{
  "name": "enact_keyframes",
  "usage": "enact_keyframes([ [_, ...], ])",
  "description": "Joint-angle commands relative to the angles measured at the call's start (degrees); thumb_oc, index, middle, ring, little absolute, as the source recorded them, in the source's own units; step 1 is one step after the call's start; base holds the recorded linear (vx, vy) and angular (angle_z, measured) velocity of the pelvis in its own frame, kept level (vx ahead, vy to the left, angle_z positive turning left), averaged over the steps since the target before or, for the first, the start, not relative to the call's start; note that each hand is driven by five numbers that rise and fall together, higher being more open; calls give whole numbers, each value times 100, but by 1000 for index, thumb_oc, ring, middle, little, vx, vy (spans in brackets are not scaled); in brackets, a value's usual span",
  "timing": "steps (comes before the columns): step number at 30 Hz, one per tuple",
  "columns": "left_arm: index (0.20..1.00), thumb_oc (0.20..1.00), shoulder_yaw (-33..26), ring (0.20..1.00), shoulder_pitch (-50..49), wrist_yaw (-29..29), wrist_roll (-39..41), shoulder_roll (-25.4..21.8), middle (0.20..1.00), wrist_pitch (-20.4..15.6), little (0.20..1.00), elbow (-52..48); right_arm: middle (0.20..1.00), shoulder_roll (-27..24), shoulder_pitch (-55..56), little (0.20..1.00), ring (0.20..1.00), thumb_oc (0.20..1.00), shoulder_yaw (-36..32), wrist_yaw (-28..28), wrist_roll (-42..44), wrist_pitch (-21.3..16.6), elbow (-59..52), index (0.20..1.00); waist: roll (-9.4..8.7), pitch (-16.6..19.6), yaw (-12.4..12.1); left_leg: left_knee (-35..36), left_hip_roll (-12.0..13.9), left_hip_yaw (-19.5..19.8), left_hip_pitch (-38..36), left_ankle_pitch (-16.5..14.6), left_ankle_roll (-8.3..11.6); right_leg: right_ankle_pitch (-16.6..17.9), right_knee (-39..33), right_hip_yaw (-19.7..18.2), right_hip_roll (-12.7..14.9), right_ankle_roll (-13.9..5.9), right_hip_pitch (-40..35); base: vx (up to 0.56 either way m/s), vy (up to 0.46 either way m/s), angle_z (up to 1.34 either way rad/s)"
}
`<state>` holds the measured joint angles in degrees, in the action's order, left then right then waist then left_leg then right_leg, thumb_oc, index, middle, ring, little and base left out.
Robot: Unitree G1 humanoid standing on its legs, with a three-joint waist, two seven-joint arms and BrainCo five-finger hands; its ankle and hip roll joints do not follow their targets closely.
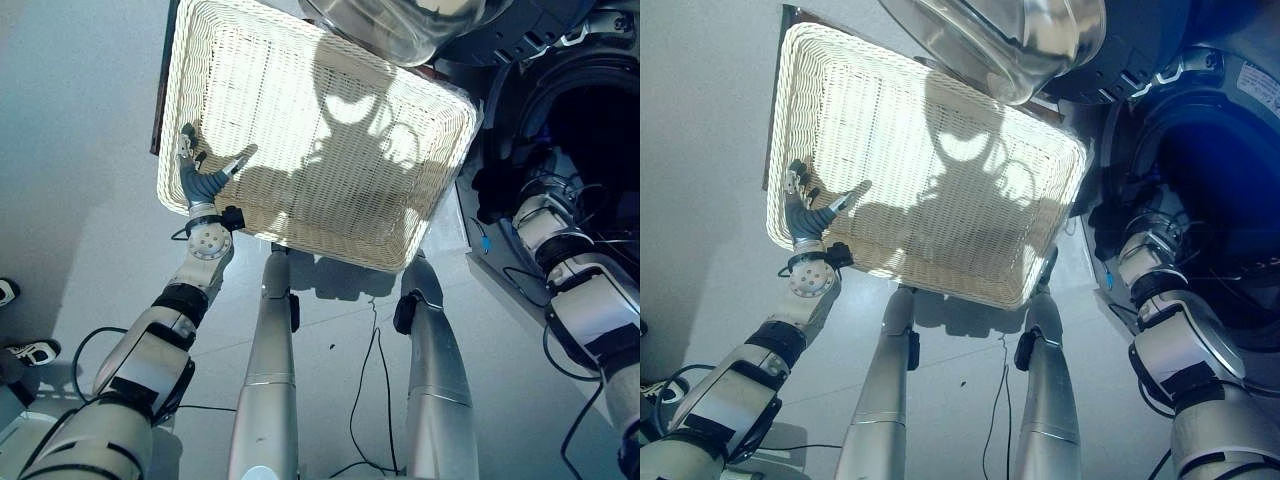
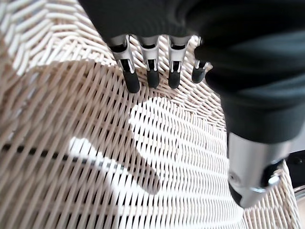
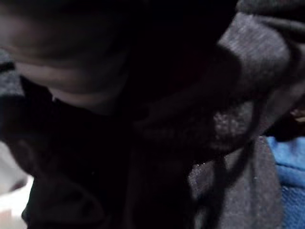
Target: Put the clothes into the washing machine.
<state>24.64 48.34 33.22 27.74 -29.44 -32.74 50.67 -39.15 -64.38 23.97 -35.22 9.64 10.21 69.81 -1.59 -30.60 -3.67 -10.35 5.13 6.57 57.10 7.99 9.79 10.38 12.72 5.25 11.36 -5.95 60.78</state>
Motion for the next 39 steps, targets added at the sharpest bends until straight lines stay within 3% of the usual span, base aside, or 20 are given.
enact_keyframes([
  [1,1000,1000,-356,1000,-207,155,-139,-159,1000,-22,1000,-339,200,-671,214,200,200,200,-346,-900,1984,-628,-173,200,270,81,236,-25,-139,-43,307,109,-512,112,-55,44,-257,-156,-48,12,-62,1],
  [3,1000,1000,-368,1000,-290,157,-126,-250,1000,-16,1000,-416,200,-870,129,200,200,200,-506,-1136,2514,-898,-282,200,227,81,252,-26,-131,-25,298,80,-511,122,-82,56,-270,-167,-71,6,-54,1],
  [5,1000,1000,-441,1000,-517,136,-57,-418,1000,-27,1000,-558,200,-1165,90,200,200,200,-900,-1566,3348,-1493,-561,200,130,81,294,-36,-101,2,246,25,-506,142,-111,60,-304,-186,-128,0,-41,-1],
  [7,1000,1000,-459,1000,-572,114,-9,-477,1000,-31,1000,-580,200,-1278,39,200,200,200,-998,-1712,3602,-1711,-624,200,82,81,309,-30,-91,6,215,14,-508,147,-123,68,-317,-192,-162,0,0,0],
  [9,1000,1000,-485,1000,-668,61,22,-576,1000,-52,1000,-629,200,-1595,-110,200,200,200,-1136,-2199,4041,-2273,-680,200,4,81,339,3,-56,-5,150,6,-496,152,-155,88,-332,-206,-235,-9,-8,-6],
  [11,1000,1000,-473,1000,-691,57,41,-610,1000,-56,1000,-651,200,-1697,-138,200,200,200,-1138,-2291,4210,-2448,-670,200,-15,81,348,28,-36,-12,133,12,-493,155,-174,85,-336,-207,-256,-2,1,-7],
  [13,1000,1000,-444,1000,-715,34,154,-713,1000,-92,1000,-651,200,-1935,-291,200,200,200,-1138,-2813,4214,-2887,-673,200,-44,81,367,53,-34,-5,117,15,-498,155,-194,79,-351,-198,-268,3,11,-5],
  [17,1000,1000,-411,1000,-647,-94,356,-865,1000,-87,1000,-565,200,-2181,-598,200,200,200,-941,-3496,3793,-3133,-622,200,-49,81,376,72,-22,-6,105,20,-497,151,-223,80,-336,-200,-295,2,24,-4],
  [22,1000,1000,-446,1000,-605,-239,547,-947,1000,-86,1000,-486,200,-2160,-701,200,200,200,-776,-3077,3840,-2677,-635,200,-43,81,381,47,-11,-10,98,3,-493,114,-211,61,-328,-194,-305,-1,24,0],
  [23,1000,1000,-432,1000,-554,-297,586,-955,1000,-65,1000,-460,536,-2113,-716,536,536,536,-714,-2750,3931,-2465,-532,536,-38,81,369,55,-20,-10,85,5,-494,116,-229,61,-325,-188,-320,0,0,0],
  [25,1000,1000,-403,1000,-507,-345,604,-955,1000,-52,1000,-447,875,-2063,-740,875,875,875,-629,-2646,3825,-2238,-445,875,-31,81,354,66,-29,-14,85,17,-498,134,-263,72,-315,-183,-333,0,0,0],
  [26,1000,1000,-384,1000,-488,-350,599,-935,1000,-64,1000,-428,1000,-2043,-757,1000,1000,1000,-584,-2567,3739,-2077,-386,1000,-24,81,348,71,-28,-17,92,20,-496,132,-271,75,-311,-182,-334,0,0,0],
  [28,1000,1000,-360,1000,-477,-359,603,-931,1000,-67,1000,-423,1000,-2012,-754,1000,1000,1000,-556,-2482,3653,-1990,-322,1000,-17,81,337,64,-36,-11,105,22,-496,136,-274,74,-306,-184,-329,0,0,0],
  [29,1000,1000,-310,1000,-433,-339,588,-895,1000,-60,1000,-421,1000,-1917,-715,1000,1000,1000,-482,-2225,3270,-1648,-246,1000,4,81,313,59,-66,-1,128,29,-500,158,-302,98,-282,-190,-327,0,0,0],
  [31,1000,1000,-275,1000,-403,-310,569,-861,1000,-63,1000,-421,1000,-1850,-740,1000,1000,1000,-385,-2206,3103,-1508,-233,1000,22,81,295,54,-76,0,153,32,-502,158,-306,103,-272,-188,-306,0,0,0],
  [39,1000,1000,-212,1000,-214,-267,548,-667,1000,-75,1000,-321,1000,-1330,-574,1000,1000,1000,-317,-2506,2031,-1956,-790,1000,120,81,315,49,-107,-91,190,11,-502,132,-317,110,-219,-202,-260,-7,14,0],
])
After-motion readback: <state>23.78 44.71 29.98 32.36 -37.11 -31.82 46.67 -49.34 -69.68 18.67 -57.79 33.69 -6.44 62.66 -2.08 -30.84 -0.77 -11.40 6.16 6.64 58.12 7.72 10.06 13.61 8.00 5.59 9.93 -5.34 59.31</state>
